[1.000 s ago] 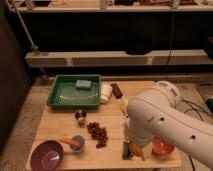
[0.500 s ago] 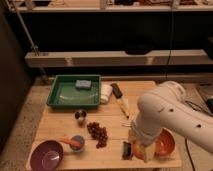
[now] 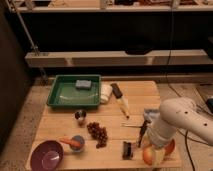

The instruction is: Place apple in red bowl

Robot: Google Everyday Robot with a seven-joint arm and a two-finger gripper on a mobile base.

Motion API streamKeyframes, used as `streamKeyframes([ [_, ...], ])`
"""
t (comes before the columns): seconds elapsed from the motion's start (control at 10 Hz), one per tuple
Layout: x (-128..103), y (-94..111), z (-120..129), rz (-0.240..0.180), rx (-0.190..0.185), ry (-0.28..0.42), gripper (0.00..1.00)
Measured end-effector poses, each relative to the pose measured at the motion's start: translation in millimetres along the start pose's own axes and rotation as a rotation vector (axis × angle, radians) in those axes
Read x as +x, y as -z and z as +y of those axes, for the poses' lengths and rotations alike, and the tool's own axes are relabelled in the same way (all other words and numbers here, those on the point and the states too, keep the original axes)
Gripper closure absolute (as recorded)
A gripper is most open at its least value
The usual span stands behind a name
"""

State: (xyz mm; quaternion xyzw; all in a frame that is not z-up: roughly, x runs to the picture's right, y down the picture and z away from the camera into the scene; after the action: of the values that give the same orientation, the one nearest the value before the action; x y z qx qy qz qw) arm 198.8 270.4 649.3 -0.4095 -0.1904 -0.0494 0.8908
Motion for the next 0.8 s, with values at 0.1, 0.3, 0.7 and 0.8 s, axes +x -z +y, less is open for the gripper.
streamKeyframes([
  [0.1, 12, -4, -1, -0.026, 0.005, -0.012, 1.00],
  [0.3, 19, -1, -9, -0.057, 0.025, -0.021, 1.00],
  [0.7, 19, 45, -38, -0.104, 0.067, -0.053, 1.00],
  [0.8, 21, 52, -43, -0.104, 0.069, -0.064, 1.00],
])
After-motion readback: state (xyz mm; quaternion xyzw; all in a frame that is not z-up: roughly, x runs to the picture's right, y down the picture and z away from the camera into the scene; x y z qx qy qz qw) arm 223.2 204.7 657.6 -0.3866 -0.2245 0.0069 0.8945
